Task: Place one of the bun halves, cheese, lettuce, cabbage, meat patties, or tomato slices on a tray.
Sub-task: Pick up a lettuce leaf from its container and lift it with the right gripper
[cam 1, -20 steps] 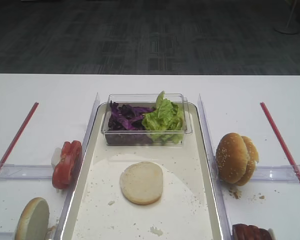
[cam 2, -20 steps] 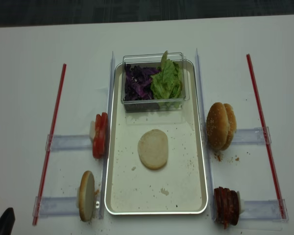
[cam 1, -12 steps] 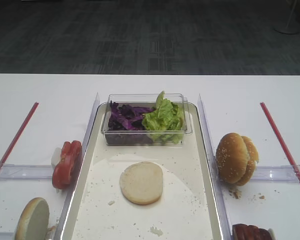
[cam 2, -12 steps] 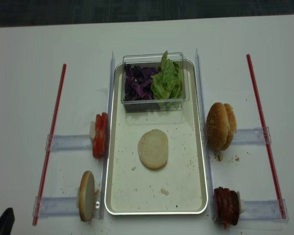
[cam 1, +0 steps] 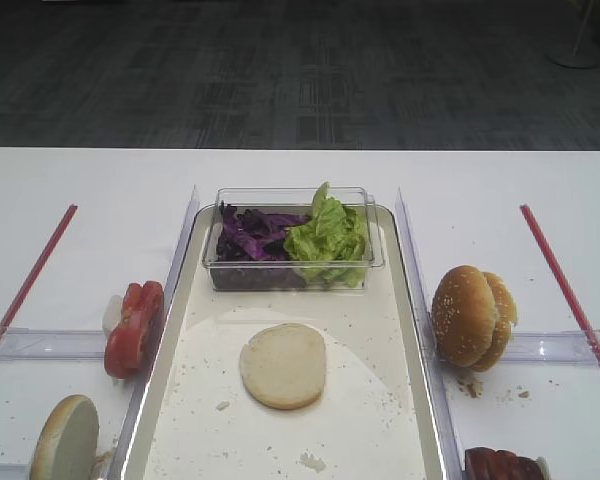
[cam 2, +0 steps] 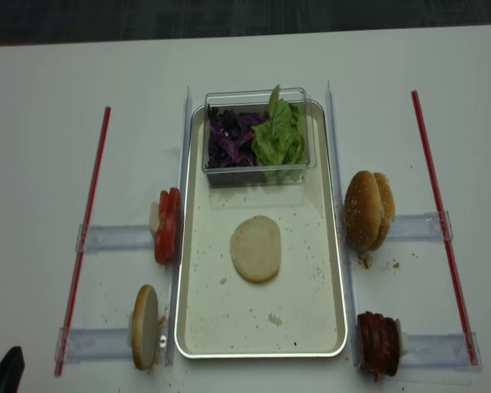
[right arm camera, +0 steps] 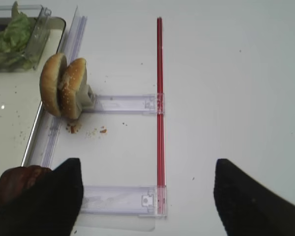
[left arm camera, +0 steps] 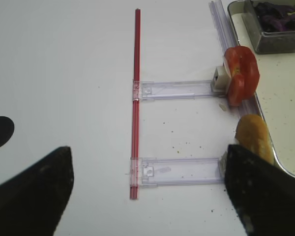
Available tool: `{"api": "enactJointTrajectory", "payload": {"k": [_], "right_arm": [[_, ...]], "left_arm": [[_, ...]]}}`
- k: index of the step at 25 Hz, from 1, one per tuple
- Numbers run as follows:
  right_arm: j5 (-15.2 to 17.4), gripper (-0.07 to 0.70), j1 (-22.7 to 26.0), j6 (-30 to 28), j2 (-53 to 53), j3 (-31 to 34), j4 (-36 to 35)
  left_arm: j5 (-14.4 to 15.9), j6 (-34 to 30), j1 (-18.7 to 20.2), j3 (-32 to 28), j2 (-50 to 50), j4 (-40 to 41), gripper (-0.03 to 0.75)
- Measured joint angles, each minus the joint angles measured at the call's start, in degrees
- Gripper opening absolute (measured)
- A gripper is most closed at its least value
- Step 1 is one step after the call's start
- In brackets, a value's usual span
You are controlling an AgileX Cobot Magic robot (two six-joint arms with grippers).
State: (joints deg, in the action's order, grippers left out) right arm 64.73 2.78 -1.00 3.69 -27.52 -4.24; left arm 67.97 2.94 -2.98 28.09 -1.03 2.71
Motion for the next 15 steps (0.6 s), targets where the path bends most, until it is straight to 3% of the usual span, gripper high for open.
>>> {"api": "enactJointTrajectory", "payload": {"k": [15], "right_arm": [[-1.5, 0.573, 0.0, -0.1, 37.1, 0.0, -1.2]], "left_arm": [[0.0, 0.0, 0.0, 0.0, 0.0, 0.0, 0.566]]}}
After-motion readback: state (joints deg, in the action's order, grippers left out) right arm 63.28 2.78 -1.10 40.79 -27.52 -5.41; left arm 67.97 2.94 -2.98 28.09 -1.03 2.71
